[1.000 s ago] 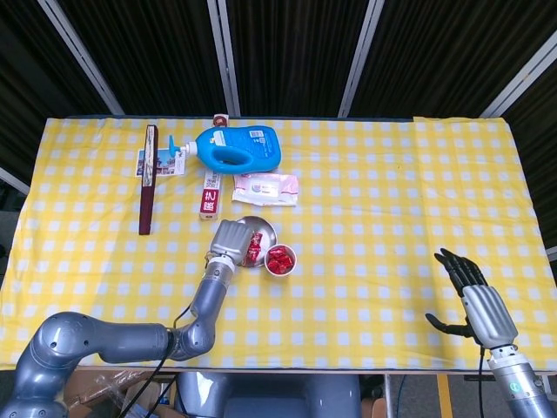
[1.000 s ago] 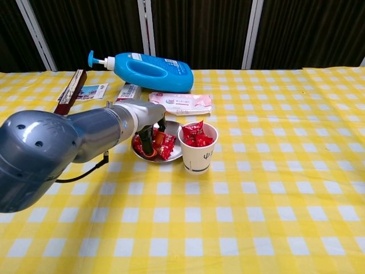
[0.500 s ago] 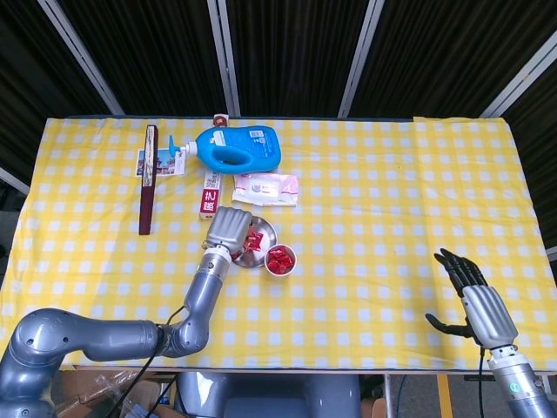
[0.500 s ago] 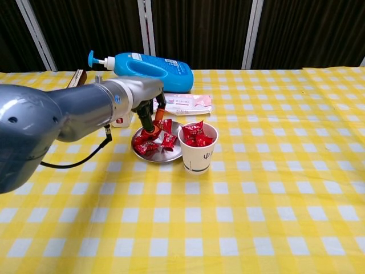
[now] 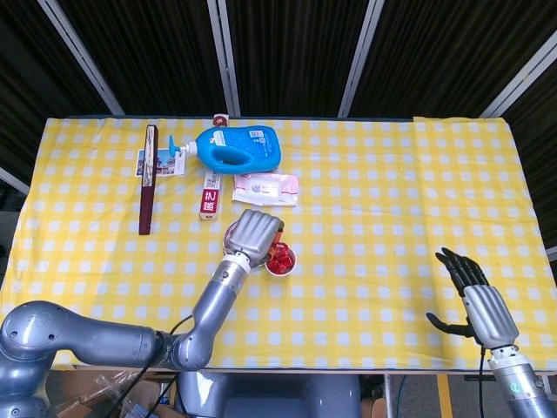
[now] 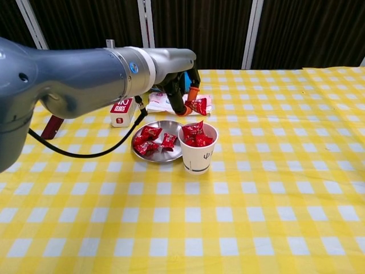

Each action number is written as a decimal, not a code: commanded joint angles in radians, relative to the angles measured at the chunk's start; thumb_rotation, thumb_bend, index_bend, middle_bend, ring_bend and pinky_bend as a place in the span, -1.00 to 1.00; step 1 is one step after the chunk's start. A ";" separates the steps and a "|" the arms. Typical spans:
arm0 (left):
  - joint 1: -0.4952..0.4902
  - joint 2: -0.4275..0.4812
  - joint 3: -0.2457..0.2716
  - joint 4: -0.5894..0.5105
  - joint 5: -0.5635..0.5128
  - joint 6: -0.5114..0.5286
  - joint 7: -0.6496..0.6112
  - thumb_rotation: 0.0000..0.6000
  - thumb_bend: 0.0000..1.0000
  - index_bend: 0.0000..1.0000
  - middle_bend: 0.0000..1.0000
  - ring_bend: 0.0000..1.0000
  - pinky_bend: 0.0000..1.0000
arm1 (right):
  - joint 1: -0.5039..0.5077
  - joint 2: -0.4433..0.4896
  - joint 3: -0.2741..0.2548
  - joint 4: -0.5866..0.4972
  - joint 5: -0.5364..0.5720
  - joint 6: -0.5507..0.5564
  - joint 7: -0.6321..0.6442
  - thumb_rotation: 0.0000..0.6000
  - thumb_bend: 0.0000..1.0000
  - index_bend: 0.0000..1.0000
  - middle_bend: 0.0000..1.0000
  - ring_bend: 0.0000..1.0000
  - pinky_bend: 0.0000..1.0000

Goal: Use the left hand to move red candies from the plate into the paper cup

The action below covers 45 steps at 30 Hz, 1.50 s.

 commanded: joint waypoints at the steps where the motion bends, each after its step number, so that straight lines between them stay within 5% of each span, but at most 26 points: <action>1: -0.011 -0.009 0.010 -0.001 -0.009 0.002 0.013 1.00 -0.17 0.16 0.73 0.91 1.00 | 0.000 0.001 0.000 0.000 0.000 0.001 0.002 1.00 -0.45 -1.00 -1.00 -1.00 -1.00; 12: -0.032 -0.041 0.032 0.029 -0.052 0.001 0.032 1.00 -0.45 -0.04 0.67 0.91 1.00 | 0.000 0.001 0.000 0.002 -0.005 0.002 0.009 1.00 -0.45 -1.00 -1.00 -1.00 -1.00; 32: 0.020 0.040 -0.034 -0.081 0.060 0.035 -0.139 1.00 -0.50 -0.19 0.47 0.79 0.96 | 0.000 0.000 0.000 0.004 -0.002 0.002 0.002 1.00 -0.45 -1.00 -1.00 -1.00 -1.00; 35: 0.076 0.085 -0.006 -0.126 0.121 0.095 -0.178 1.00 -0.50 -0.21 0.32 0.58 0.79 | -0.001 0.001 0.001 0.007 -0.002 0.004 0.003 1.00 -0.44 -1.00 -1.00 -1.00 -1.00; 38: 0.190 0.164 0.089 -0.231 0.285 0.209 -0.246 1.00 -0.50 -0.27 0.09 0.27 0.46 | -0.001 -0.001 0.001 0.012 -0.004 0.005 -0.003 1.00 -0.44 -1.00 -1.00 -1.00 -1.00; 45: 0.361 0.274 0.272 -0.312 0.520 0.345 -0.331 1.00 -0.62 -0.91 -0.78 -0.69 -0.49 | -0.003 -0.008 0.001 0.018 -0.006 0.011 -0.029 1.00 -0.45 -1.00 -1.00 -1.00 -1.00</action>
